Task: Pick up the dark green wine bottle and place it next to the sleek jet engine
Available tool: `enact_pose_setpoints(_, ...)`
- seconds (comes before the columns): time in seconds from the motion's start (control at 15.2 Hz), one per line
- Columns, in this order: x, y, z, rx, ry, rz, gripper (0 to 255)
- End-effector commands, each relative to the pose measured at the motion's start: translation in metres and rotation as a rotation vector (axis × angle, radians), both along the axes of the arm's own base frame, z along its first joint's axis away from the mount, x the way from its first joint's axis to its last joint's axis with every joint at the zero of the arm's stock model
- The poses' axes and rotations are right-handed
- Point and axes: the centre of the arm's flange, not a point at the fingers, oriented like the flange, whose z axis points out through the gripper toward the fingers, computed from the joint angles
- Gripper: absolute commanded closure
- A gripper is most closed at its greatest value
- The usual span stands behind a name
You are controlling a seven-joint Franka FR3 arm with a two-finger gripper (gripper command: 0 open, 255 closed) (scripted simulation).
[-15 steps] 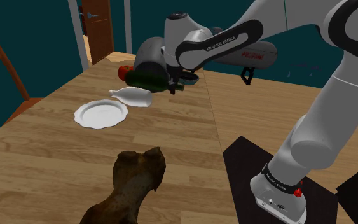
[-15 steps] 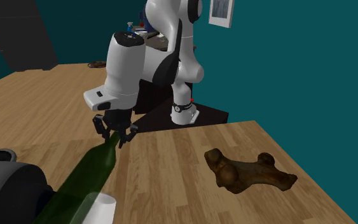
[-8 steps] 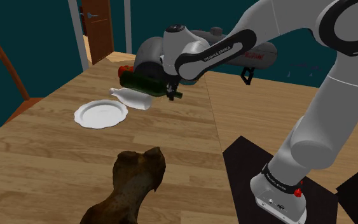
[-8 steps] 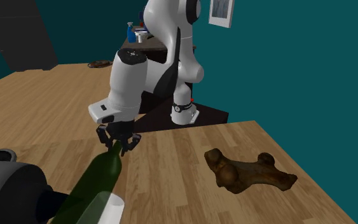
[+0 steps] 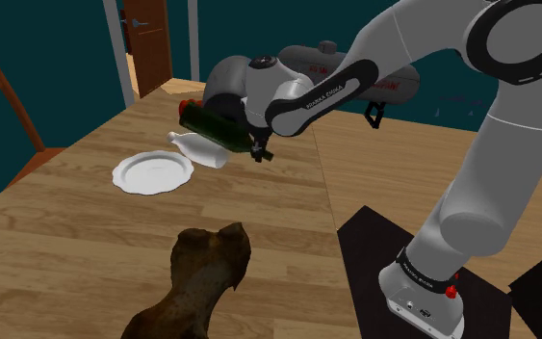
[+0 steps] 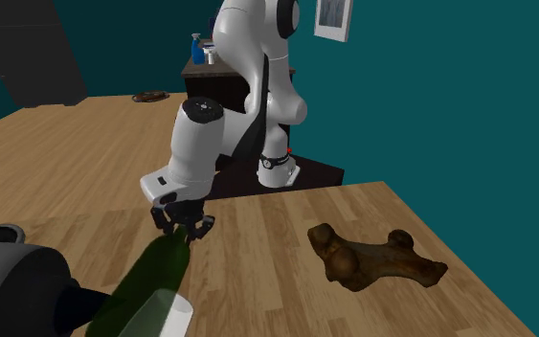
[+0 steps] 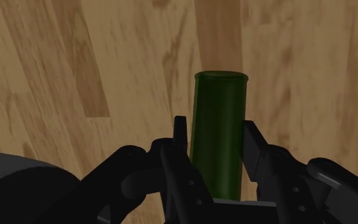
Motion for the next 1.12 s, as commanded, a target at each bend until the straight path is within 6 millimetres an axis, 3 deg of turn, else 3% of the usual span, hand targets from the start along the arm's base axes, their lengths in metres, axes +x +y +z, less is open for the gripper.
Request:
enact_pose_setpoints(0.0, 0.001, 0.0, -0.012, 0.0, -0.001, 0.0, 255)
enact_pose_setpoints(0.33, 0.001, 0.0, -0.04, 0.0, -0.001, 0.0, 255)
enact_pose_setpoints(0.86, 0.001, 0.0, -0.04, 0.0, -0.001, 0.0, 255)
enact_pose_setpoints(0.92, 0.001, 0.0, -0.039, 0.0, -0.001, 0.0, 0)
enact_pose_setpoints(1.06, 0.001, 0.0, -0.039, 0.0, -0.001, 0.0, 0)
